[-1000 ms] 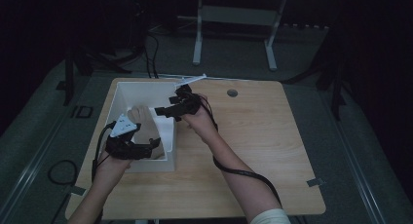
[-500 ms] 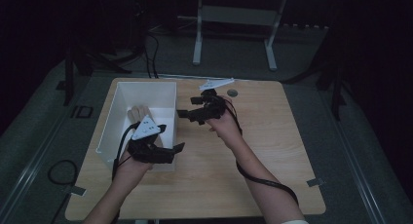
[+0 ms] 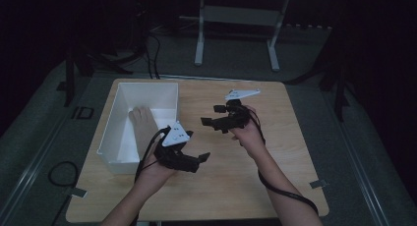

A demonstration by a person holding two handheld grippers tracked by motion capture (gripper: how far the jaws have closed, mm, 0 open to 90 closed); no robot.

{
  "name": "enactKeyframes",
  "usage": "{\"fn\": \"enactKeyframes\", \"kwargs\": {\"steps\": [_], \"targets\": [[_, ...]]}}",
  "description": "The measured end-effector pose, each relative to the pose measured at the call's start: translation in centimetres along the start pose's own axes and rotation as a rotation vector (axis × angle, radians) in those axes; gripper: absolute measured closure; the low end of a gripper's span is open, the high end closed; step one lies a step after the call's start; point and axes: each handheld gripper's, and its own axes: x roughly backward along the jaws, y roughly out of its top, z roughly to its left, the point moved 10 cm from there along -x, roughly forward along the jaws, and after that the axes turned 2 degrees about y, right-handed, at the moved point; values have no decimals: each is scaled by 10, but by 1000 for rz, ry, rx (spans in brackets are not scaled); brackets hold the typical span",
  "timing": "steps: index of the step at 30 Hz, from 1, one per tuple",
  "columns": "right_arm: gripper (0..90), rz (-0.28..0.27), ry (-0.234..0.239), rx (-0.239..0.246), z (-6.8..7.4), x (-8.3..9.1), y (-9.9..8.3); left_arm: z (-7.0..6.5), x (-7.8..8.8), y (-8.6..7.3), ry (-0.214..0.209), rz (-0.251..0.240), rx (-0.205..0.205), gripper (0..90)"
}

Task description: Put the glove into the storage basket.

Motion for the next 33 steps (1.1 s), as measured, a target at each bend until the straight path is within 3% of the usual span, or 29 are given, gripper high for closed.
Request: {"fn": "enactKeyframes", "kwargs": {"steps": [10,19,33], "targets": [[176,45,-46,-10,-22,12,-48,-20,-32,-18,-58,44,-25,144],[175,64,-43,-11,-38,14,-93,-27,-57,-38,-87,78,-25,144],[166,69,-40,-29,-48,33,-134,-44,-89,-62,-157,80,-28,144]]}}
